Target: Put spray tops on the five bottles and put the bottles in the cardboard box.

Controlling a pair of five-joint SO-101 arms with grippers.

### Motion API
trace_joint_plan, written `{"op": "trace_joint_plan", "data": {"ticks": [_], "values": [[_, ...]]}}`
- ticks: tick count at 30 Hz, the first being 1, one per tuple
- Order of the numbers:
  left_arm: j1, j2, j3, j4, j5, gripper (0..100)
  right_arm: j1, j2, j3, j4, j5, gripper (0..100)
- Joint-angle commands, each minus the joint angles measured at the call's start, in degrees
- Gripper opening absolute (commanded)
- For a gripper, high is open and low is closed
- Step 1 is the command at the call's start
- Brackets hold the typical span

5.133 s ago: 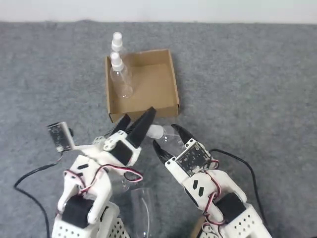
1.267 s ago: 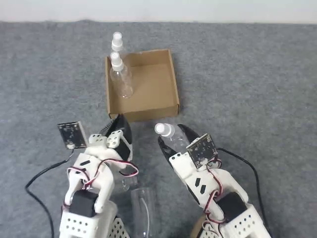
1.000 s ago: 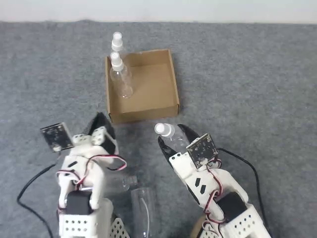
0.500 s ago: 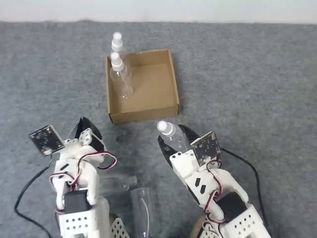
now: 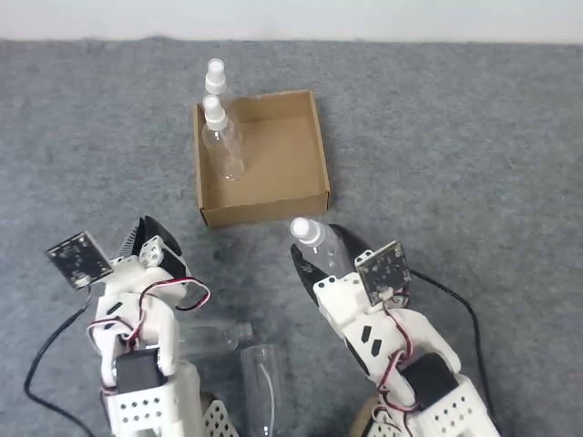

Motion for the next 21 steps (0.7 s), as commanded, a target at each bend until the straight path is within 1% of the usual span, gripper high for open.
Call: {"op": "trace_joint_plan", "data": {"ticks": [1, 7, 9, 17, 21], "values": [[0.09, -1.14, -0.66, -1.85, -0.53, 2, 0.57, -0.66, -7.30, 2.07, -0.44, 0.6], [0.18, -1.14, -0.66, -1.85, -0.53, 3, 0.48, 0.04, -14.95, 4.26, -0.26, 0.6], [0.00, -1.14, -0.66, -1.85, -0.53, 3, 0.48, 2.51, -17.76, 4.26, 1.05, 0.6], [-0.26, -1.14, -0.75, -1.85, -0.62, 2, 0.48, 23.08, -30.77, 3.56, 1.67, 0.6], [-3.96, -1.14, -1.10, -2.02, -0.70, 2, 0.40, 31.16, -36.40, 2.33, 1.58, 0.6]]}}
